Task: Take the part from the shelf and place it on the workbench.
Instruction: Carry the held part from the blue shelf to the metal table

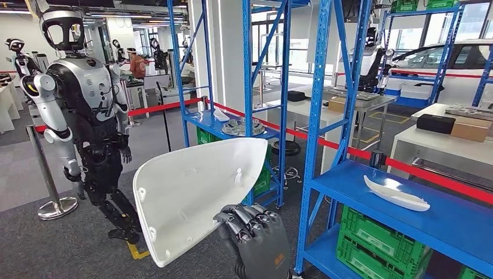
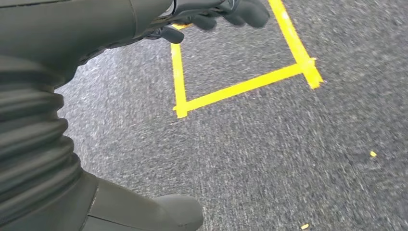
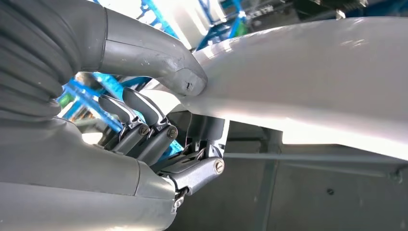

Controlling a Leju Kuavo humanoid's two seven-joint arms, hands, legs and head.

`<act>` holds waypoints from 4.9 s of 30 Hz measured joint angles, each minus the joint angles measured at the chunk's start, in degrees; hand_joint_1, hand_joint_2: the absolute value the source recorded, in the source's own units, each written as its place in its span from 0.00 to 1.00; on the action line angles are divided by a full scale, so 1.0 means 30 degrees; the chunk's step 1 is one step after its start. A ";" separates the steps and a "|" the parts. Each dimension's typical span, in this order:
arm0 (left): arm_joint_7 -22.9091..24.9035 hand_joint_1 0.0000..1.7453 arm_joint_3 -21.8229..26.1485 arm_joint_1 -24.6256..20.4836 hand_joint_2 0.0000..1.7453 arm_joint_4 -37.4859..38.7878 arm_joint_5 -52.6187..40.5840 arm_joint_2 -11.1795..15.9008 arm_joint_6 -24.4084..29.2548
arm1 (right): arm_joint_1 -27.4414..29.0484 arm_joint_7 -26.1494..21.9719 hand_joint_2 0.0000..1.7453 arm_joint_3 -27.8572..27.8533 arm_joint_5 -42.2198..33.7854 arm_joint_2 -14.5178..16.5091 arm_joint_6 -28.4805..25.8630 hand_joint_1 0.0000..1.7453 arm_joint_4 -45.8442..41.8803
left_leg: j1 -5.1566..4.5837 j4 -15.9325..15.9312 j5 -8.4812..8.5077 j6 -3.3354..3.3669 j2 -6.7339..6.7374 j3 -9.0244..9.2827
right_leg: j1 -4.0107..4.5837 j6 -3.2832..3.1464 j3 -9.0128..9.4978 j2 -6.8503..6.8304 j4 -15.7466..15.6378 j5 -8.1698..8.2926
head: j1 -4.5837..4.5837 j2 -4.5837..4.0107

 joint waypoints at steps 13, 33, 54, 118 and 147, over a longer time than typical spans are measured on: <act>-0.0208 0.00 0.0009 0.0019 1.00 0.0009 0.0026 0.0055 -0.0565 | -0.0420 -0.0036 1.00 0.0204 -0.0131 0.0051 -0.0202 0.97 0.0865 | -0.0298 -0.1527 0.0409 0.0612 0.1942 0.1358 | 0.0191 0.0524 0.0212 -0.2807 -0.0004 -0.0259 | -0.0074 0.0000; -0.0191 0.00 0.0036 -0.0009 1.00 0.0056 0.0180 0.0005 -0.1129 | -0.1490 -0.0029 1.00 0.0778 -0.0255 0.0088 0.0089 0.97 0.1703 | -0.0074 0.2714 -0.1561 -0.0103 0.1029 -0.1214 | 0.0070 -0.0143 -0.0255 -0.0674 -0.0215 0.0395 | -0.0129 -0.0007; -0.0191 0.00 0.0044 -0.0094 1.00 0.0062 0.0135 0.0025 -0.1220 | -0.1564 0.0029 1.00 0.1124 -0.0262 -0.0300 0.0029 0.97 0.1876 | -0.0030 -0.1359 0.0696 0.0846 -0.0558 0.1122 | 0.0023 0.0689 -0.0905 0.0533 0.1376 -0.0152 | 0.0020 -0.0007; -0.0630 0.00 0.0100 -0.0117 1.00 0.0082 0.0151 0.0160 -0.1366 | -0.2103 0.0150 1.00 0.1623 0.0111 0.0435 -0.0088 0.97 0.2386 | 0.0167 -0.1424 0.1071 0.0457 -0.1253 0.0727 | 0.0169 0.0478 -0.0147 0.1267 -0.0048 -0.0002 | 0.0173 -0.0005; -0.0829 0.00 0.0111 -0.0091 1.00 0.0091 0.0137 0.0302 -0.2222 | -0.1769 0.0441 1.00 0.1508 0.0248 0.0481 -0.0353 0.97 0.2960 | 0.0151 -0.1223 0.0790 0.0718 -0.0518 0.0900 | 0.0061 0.0685 -0.0201 0.0380 0.0268 -0.0038 | 0.0161 -0.0007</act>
